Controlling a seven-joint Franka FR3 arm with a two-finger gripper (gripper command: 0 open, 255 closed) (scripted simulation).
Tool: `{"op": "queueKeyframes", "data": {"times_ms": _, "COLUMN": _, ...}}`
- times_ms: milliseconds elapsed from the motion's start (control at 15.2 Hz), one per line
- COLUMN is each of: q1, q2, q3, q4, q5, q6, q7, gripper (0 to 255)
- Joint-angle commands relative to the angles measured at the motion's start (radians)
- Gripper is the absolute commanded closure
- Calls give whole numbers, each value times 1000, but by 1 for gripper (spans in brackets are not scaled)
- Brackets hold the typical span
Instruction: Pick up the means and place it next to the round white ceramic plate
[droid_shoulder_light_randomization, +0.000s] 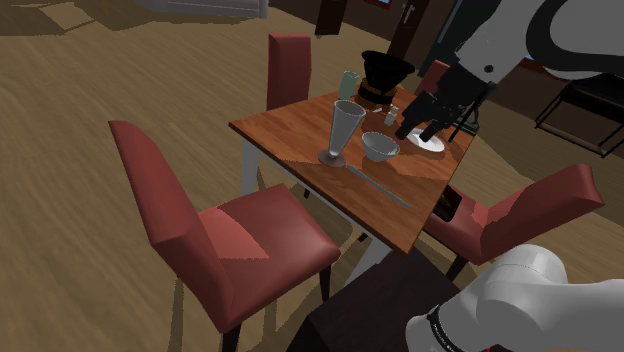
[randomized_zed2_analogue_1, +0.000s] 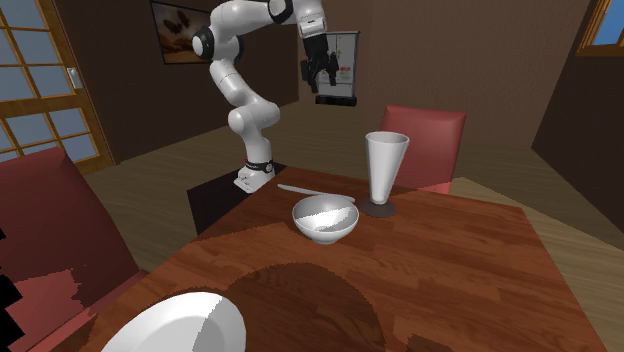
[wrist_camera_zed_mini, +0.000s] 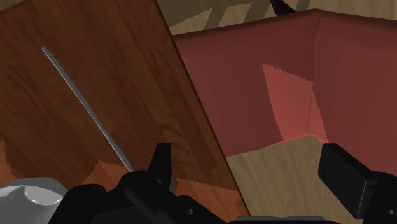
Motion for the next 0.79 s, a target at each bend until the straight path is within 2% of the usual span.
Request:
{"op": "queueKeyframes", "data": {"times_ms": 0, "q1": 0, "q2": 0, "q3": 0, "q4": 0, "q5": 0, "q6": 0, "q7": 0, "gripper": 0}}
{"op": "queueKeyframes", "data": {"times_ms": 396, "q1": -1, "q2": 51, "q3": -89, "q4": -120, "q5": -63, "q6": 150, "q7": -175, "gripper": 0}}
{"op": "queueKeyframes", "data": {"times_ms": 726, "q1": -1, "q2": 141, "q3": -170, "q4": -181, "q5": -111, "q6": 288, "q7": -320, "gripper": 0}}
